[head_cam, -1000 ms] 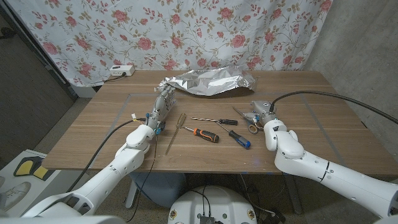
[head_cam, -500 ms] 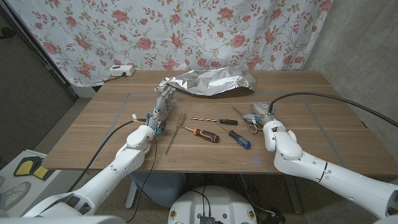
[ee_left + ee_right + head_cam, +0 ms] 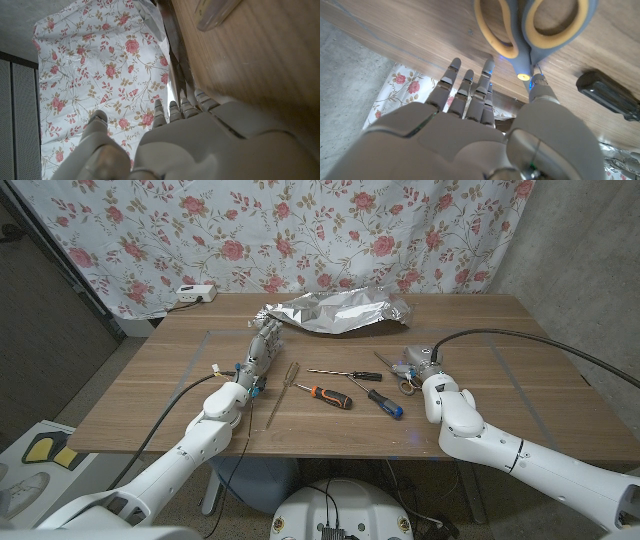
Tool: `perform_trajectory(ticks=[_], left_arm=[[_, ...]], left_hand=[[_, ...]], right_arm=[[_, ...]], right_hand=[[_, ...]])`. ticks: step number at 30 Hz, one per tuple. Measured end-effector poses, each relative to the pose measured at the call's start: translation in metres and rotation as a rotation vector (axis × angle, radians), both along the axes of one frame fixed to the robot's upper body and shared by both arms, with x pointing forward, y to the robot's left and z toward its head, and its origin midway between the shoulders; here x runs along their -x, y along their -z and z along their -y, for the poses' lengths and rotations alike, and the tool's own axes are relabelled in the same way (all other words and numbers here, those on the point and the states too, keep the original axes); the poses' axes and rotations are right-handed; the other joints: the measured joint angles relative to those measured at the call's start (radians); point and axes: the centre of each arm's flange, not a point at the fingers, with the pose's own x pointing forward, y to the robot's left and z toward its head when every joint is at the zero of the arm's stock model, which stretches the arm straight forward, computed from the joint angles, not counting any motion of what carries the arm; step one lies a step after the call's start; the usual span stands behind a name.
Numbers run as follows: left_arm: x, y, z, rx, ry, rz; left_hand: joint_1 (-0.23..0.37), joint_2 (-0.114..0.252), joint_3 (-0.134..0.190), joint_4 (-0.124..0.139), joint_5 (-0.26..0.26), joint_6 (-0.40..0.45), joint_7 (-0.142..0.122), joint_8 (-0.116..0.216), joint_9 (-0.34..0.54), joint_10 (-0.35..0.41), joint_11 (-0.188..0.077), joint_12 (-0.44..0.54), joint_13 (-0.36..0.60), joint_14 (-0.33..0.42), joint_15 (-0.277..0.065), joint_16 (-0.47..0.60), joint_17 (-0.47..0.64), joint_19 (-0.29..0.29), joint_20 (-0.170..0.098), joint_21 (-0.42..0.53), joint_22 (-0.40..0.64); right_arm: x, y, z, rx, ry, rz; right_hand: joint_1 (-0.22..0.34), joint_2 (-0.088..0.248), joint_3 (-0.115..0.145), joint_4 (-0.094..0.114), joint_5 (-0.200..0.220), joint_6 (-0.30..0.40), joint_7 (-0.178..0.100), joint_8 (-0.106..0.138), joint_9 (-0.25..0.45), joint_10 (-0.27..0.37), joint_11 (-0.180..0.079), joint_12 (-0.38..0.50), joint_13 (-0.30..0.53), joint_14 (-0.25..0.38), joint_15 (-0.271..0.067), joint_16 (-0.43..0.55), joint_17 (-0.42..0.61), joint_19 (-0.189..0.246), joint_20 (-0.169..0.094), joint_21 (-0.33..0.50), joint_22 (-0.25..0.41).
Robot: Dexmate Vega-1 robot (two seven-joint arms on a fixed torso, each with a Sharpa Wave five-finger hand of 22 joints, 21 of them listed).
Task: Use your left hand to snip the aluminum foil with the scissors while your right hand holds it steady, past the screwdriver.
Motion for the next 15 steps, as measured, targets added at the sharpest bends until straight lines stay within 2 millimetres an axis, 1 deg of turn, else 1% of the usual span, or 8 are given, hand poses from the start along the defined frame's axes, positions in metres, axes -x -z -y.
perform_trajectory(ticks=[3, 7, 9, 11, 15], left_arm=[[0.0001, 0.0001, -0.0005, 0.000, 0.000, 0.000], [0.0004, -0.0006, -0.0010, -0.001, 0.000, 0.001], [0.0005, -0.0007, -0.0010, -0.002, 0.001, 0.002], [0.0006, -0.0010, -0.0011, -0.003, 0.001, 0.002], [0.0008, -0.0016, -0.0010, -0.004, 0.003, 0.004]], left_hand=[[0.000, 0.000, 0.000, 0.000, 0.000, 0.000, 0.000, 0.000, 0.000, 0.000, 0.000, 0.000, 0.000, 0.000, 0.000, 0.000, 0.000, 0.000, 0.000, 0.000, 0.000], [0.000, 0.000, 0.000, 0.000, 0.000, 0.000, 0.000, 0.000, 0.000, 0.000, 0.000, 0.000, 0.000, 0.000, 0.000, 0.000, 0.000, 0.000, 0.000, 0.000, 0.000], [0.000, 0.000, 0.000, 0.000, 0.000, 0.000, 0.000, 0.000, 0.000, 0.000, 0.000, 0.000, 0.000, 0.000, 0.000, 0.000, 0.000, 0.000, 0.000, 0.000, 0.000], [0.000, 0.000, 0.000, 0.000, 0.000, 0.000, 0.000, 0.000, 0.000, 0.000, 0.000, 0.000, 0.000, 0.000, 0.000, 0.000, 0.000, 0.000, 0.000, 0.000, 0.000], [0.000, 0.000, 0.000, 0.000, 0.000, 0.000, 0.000, 0.000, 0.000, 0.000, 0.000, 0.000, 0.000, 0.000, 0.000, 0.000, 0.000, 0.000, 0.000, 0.000, 0.000]], right_arm=[[-0.0007, 0.0007, 0.0000, 0.001, 0.001, -0.004], [-0.0011, 0.0009, 0.0003, 0.002, 0.003, -0.007], [-0.0013, 0.0009, 0.0003, 0.003, 0.004, -0.008], [-0.0016, 0.0011, 0.0003, 0.004, 0.004, -0.009], [-0.0019, 0.0013, 0.0001, 0.007, 0.003, -0.011]], right_hand=[[0.005, 0.005, 0.000, 0.000, 0.000, 0.000, 0.000, 0.000, 0.000, 0.005, -0.005, 0.004, 0.000, 0.000, 0.000, 0.000, 0.000, 0.000, 0.000, 0.000, 0.005], [0.005, 0.005, 0.000, 0.000, 0.000, 0.000, 0.000, 0.000, 0.000, 0.005, -0.005, 0.004, 0.002, 0.000, 0.000, 0.000, 0.000, 0.000, 0.000, 0.000, 0.005], [0.005, 0.005, -0.006, -0.006, 0.000, 0.000, 0.000, 0.000, 0.000, 0.006, -0.006, 0.008, 0.005, 0.000, 0.000, 0.000, 0.000, 0.005, -0.005, 0.000, 0.005], [0.011, 0.000, -0.006, -0.006, 0.000, 0.000, 0.000, 0.000, 0.000, 0.010, -0.010, 0.008, 0.005, 0.000, 0.000, 0.000, 0.000, 0.005, -0.005, 0.000, 0.005], [0.015, 0.004, -0.006, -0.006, 0.000, 0.000, 0.000, 0.000, 0.000, 0.010, -0.010, 0.008, 0.005, 0.000, 0.000, 0.000, 0.000, 0.005, -0.005, 0.000, 0.005]])
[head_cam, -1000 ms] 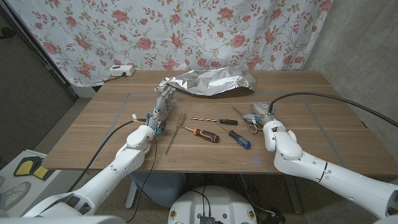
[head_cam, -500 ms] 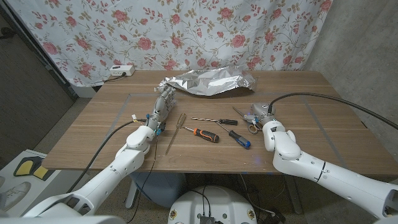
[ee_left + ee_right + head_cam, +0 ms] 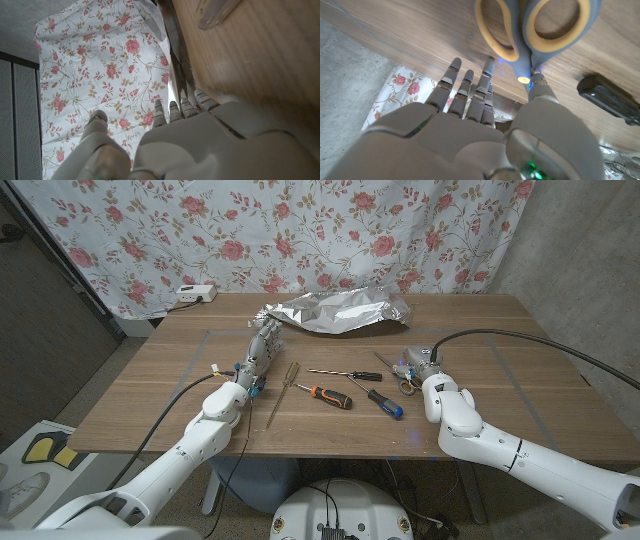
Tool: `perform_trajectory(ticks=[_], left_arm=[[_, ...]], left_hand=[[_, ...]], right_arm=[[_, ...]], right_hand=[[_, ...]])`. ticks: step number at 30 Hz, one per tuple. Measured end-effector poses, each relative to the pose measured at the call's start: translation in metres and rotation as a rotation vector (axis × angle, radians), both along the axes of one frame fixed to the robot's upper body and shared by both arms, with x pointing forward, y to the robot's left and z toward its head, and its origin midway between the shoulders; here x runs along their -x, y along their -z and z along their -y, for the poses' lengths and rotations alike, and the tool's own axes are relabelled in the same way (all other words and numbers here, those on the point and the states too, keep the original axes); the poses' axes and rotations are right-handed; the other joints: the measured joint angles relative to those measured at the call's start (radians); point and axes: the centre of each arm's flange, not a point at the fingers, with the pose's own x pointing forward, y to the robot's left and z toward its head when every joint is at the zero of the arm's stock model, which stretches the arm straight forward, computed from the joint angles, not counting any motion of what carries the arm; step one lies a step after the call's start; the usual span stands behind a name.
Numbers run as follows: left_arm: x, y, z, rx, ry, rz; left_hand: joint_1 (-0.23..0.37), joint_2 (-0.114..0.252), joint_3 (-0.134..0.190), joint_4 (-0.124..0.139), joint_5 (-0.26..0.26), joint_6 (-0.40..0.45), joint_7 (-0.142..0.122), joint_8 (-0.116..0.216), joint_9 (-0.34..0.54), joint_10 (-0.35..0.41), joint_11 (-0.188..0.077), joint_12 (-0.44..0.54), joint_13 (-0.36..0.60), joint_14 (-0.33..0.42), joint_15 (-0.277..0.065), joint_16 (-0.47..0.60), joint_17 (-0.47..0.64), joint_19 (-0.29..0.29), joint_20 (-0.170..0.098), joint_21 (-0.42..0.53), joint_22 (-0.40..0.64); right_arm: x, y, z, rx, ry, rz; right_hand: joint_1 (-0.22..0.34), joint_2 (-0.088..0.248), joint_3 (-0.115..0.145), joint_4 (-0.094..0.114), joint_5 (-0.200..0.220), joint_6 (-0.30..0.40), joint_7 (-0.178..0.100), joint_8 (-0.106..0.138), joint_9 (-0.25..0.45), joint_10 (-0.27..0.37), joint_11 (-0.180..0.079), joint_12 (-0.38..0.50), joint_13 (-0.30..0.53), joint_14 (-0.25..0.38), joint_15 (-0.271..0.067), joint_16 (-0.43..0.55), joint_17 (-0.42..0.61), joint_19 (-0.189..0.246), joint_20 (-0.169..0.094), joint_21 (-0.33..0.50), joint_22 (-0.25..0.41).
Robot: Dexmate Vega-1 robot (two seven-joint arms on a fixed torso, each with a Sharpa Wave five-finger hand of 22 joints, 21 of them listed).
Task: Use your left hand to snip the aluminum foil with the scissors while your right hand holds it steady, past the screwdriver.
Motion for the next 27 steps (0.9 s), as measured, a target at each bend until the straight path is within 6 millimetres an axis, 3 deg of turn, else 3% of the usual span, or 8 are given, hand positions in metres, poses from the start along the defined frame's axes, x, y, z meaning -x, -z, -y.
perform_trajectory(ticks=[27], left_arm=[[-0.0002, 0.0032, -0.0011, 0.009, 0.002, -0.004]], left_hand=[[0.000, 0.000, -0.004, 0.004, 0.000, 0.005, 0.005, 0.000, 0.000, 0.000, 0.000, 0.000, 0.000, 0.000, 0.000, 0.000, 0.000, 0.000, 0.000, 0.000, 0.000]], right_arm=[[-0.0015, 0.0056, -0.0074, -0.004, -0.047, -0.022]], right_hand=[[0.025, 0.009, 0.000, 0.000, 0.000, 0.009, -0.009, -0.007, 0.000, 0.009, -0.009, 0.028, 0.016, 0.007, 0.000, 0.006, 0.009, -0.006, -0.005, 0.000, 0.000]])
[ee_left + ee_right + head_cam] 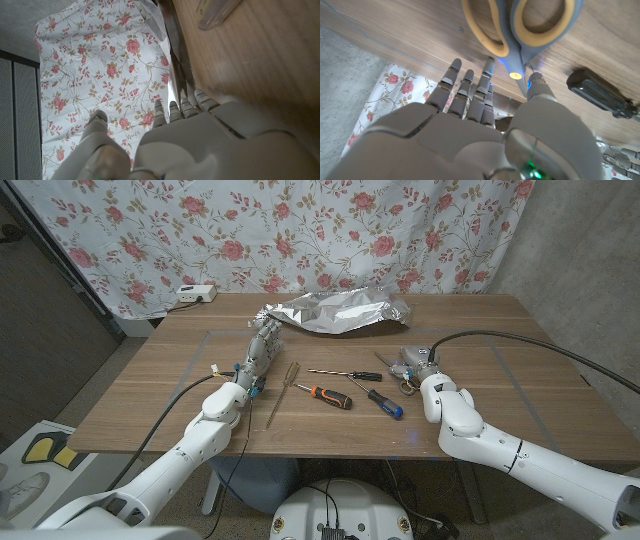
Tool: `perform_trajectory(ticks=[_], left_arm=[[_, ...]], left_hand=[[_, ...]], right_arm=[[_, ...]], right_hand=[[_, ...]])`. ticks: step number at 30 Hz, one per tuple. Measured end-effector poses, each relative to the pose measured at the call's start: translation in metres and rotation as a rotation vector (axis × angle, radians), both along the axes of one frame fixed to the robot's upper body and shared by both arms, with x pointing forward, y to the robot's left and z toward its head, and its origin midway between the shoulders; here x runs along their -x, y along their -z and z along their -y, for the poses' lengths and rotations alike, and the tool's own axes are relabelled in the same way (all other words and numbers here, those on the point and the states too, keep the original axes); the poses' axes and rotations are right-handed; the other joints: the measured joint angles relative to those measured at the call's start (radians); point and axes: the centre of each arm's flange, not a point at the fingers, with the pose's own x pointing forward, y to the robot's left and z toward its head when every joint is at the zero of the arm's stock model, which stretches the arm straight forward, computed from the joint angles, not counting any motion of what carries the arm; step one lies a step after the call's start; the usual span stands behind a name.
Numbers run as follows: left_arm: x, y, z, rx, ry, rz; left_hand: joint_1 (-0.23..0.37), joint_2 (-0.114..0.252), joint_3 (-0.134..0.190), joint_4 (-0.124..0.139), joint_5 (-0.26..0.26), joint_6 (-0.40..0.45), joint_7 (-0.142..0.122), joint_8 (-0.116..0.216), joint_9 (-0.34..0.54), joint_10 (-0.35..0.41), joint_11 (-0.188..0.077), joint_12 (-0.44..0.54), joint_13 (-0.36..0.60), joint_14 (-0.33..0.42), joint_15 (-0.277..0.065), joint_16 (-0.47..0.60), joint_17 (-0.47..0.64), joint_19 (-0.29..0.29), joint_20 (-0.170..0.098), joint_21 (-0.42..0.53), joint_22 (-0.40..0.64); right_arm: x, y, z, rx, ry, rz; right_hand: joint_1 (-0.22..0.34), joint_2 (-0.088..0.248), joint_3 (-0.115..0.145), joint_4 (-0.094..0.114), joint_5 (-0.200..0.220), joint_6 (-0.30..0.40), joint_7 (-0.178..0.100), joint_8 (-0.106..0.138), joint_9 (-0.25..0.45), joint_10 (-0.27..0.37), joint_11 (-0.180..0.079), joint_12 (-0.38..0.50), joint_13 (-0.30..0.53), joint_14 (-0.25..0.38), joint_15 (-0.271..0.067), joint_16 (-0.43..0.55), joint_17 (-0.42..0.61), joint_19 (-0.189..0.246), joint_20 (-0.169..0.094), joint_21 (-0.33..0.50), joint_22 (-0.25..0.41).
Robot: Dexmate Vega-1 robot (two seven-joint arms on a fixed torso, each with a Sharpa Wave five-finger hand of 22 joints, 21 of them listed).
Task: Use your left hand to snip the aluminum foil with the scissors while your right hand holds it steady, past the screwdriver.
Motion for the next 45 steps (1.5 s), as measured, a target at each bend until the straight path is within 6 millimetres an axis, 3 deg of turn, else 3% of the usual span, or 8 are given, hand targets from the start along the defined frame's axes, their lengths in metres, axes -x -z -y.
perform_trajectory(ticks=[10, 16, 37, 45], left_arm=[[-0.001, 0.003, -0.001, 0.005, 0.000, -0.005], [-0.002, 0.003, -0.001, 0.006, 0.001, -0.004], [-0.005, 0.006, 0.001, 0.016, 0.004, -0.003], [-0.004, 0.006, 0.001, 0.017, 0.005, -0.001]], left_hand=[[0.000, 0.000, 0.000, 0.000, 0.000, 0.000, 0.000, 0.000, 0.000, 0.000, 0.000, 0.000, 0.000, 0.000, 0.000, 0.000, 0.000, 0.000, 0.000, 0.000, 0.000], [0.000, 0.000, 0.000, 0.000, 0.000, 0.000, 0.000, 0.000, 0.000, 0.000, 0.000, 0.000, 0.000, 0.000, 0.000, 0.000, 0.000, 0.000, 0.000, 0.000, 0.000], [0.000, 0.000, -0.003, 0.003, 0.000, 0.000, 0.000, 0.000, 0.000, 0.000, 0.000, 0.000, 0.000, 0.000, 0.000, 0.000, 0.000, 0.000, 0.000, 0.000, 0.000], [0.000, 0.000, -0.006, 0.000, 0.000, 0.000, 0.000, 0.000, 0.000, 0.000, 0.000, 0.000, 0.000, 0.000, 0.000, 0.000, 0.000, 0.000, 0.000, 0.000, 0.000]], right_arm=[[-0.001, 0.003, -0.004, 0.005, -0.011, -0.004], [-0.002, 0.005, -0.005, 0.011, -0.010, -0.013], [-0.001, 0.010, -0.008, 0.043, -0.006, -0.033], [-0.001, 0.013, -0.009, 0.051, -0.004, -0.035]], right_hand=[[0.040, 0.033, 0.009, -0.009, 0.009, -0.009, -0.020, -0.004, 0.000, 0.004, 0.003, 0.029, 0.031, 0.000, 0.000, 0.000, 0.009, -0.005, -0.005, 0.000, 0.005], [0.069, 0.042, 0.018, -0.018, 0.016, -0.013, -0.024, -0.004, 0.000, 0.007, -0.011, 0.039, 0.045, 0.000, 0.000, 0.000, 0.014, -0.011, -0.011, 0.000, 0.005], [0.108, 0.037, 0.018, -0.018, 0.016, -0.009, -0.030, -0.011, 0.005, 0.000, -0.018, 0.103, 0.093, 0.007, 0.000, 0.011, 0.033, -0.010, -0.011, 0.000, 0.005], [0.123, 0.044, 0.014, -0.014, 0.019, -0.005, -0.034, -0.011, 0.005, 0.000, -0.018, 0.124, 0.115, 0.017, 0.000, 0.015, 0.042, -0.012, -0.023, 0.000, 0.005]])
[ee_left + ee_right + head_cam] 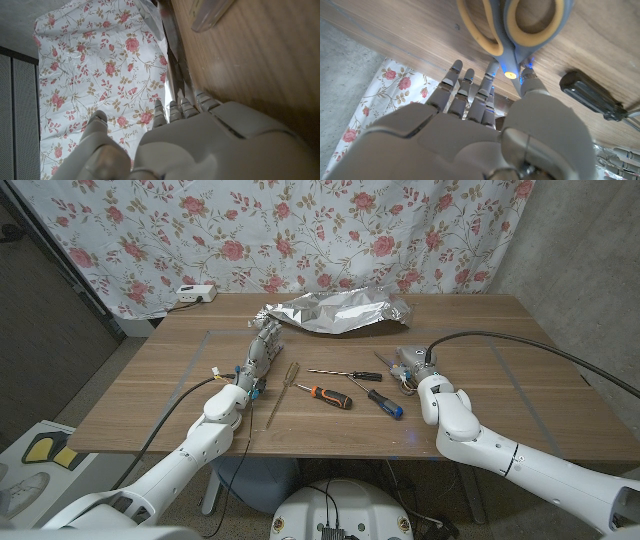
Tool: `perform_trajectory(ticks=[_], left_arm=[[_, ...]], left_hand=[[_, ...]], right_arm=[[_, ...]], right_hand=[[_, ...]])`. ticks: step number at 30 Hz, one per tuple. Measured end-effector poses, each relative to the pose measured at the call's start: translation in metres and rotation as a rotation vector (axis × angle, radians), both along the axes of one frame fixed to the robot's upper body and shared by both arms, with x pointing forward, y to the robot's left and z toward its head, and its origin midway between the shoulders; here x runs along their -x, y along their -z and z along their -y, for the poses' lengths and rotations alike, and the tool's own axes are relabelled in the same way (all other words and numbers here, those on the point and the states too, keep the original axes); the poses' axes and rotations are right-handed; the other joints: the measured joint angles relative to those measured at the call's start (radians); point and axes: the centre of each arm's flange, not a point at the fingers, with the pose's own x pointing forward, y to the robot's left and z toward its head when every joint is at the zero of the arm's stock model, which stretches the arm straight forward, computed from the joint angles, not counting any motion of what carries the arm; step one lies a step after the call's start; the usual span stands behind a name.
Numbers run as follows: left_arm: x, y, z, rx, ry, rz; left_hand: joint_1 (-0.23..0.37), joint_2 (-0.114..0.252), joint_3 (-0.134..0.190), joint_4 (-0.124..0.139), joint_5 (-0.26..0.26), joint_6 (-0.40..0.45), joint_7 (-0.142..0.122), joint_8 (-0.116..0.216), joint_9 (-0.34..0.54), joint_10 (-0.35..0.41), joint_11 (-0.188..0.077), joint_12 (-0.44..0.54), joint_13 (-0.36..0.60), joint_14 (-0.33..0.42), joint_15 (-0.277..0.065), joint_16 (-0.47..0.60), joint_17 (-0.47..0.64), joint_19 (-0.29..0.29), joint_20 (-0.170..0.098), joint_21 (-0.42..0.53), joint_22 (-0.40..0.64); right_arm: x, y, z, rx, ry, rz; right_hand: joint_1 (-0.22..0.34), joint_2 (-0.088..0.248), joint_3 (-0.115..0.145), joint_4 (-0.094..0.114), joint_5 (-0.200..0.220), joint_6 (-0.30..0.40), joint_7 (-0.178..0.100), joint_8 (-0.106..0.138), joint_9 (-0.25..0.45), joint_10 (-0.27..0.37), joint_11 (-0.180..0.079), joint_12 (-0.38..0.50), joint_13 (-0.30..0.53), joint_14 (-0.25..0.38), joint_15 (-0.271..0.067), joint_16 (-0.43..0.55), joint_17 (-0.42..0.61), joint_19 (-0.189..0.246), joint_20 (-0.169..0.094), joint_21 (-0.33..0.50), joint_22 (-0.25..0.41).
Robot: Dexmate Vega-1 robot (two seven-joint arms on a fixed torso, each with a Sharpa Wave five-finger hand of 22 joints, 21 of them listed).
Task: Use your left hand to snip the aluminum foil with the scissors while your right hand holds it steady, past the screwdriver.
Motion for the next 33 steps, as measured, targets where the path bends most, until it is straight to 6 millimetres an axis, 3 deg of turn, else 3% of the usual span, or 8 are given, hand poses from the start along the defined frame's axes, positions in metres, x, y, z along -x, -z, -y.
perform_trajectory(ticks=[11, 33], left_arm=[[-0.0004, 0.0021, 0.0000, 0.003, 0.001, -0.002], [-0.0015, 0.0060, -0.0002, 0.008, 0.002, -0.008]], left_hand=[[0.000, 0.000, -0.003, 0.003, 0.000, 0.000, 0.000, 0.000, 0.000, 0.000, 0.000, 0.000, 0.000, 0.000, 0.000, 0.000, 0.000, 0.000, 0.000, 0.000, 0.000], [0.000, 0.000, -0.003, 0.003, 0.000, 0.000, 0.000, 0.000, 0.000, 0.000, 0.000, 0.000, 0.000, 0.000, 0.000, 0.000, 0.000, 0.000, 0.000, 0.000, 0.000]], right_arm=[[-0.0008, 0.0045, -0.0014, 0.008, 0.003, 0.007], [-0.0005, 0.0066, -0.0017, -0.009, -0.002, 0.026]], right_hand=[[0.164, 0.027, 0.016, -0.016, 0.019, 0.028, -0.028, 0.000, 0.000, 0.002, -0.009, 0.096, 0.080, 0.025, 0.000, 0.023, 0.041, 0.018, -0.032, 0.010, 0.005], [0.280, 0.038, 0.012, -0.012, 0.040, 0.049, -0.030, 0.000, 0.005, -0.008, -0.017, 0.133, 0.106, 0.035, 0.000, 0.046, 0.083, 0.018, -0.032, 0.021, 0.005]])
